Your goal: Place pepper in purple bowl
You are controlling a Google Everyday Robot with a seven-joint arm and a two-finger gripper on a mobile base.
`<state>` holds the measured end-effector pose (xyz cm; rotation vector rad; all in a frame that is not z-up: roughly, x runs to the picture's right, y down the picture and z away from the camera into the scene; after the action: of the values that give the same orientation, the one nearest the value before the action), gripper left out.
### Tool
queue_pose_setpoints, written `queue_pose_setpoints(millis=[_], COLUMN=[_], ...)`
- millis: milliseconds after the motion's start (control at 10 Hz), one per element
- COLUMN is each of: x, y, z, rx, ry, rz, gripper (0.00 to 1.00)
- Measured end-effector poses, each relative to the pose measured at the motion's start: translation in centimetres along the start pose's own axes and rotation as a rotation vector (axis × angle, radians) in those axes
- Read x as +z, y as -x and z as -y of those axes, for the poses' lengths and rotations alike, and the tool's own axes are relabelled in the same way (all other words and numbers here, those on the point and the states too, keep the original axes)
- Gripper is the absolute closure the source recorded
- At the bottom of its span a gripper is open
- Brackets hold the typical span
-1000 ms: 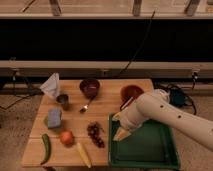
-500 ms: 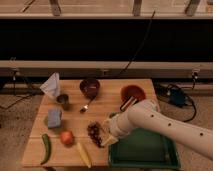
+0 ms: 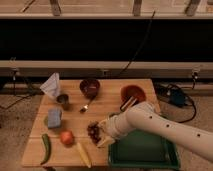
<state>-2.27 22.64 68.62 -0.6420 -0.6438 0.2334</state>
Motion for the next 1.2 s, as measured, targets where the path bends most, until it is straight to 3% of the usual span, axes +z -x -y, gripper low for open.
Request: queue_pose_setpoints(millis=[500, 800, 1200], x=[-0.2, 1.3, 4.2], y=[0.3, 3.9, 8.6], z=[-0.3, -2.1, -2.4], rx=[0.0, -0.005, 0.004], ry=[-0.003, 0.006, 0.032], rz=[0.02, 0.071, 0.128], gripper=[0.35, 0.35, 0.35])
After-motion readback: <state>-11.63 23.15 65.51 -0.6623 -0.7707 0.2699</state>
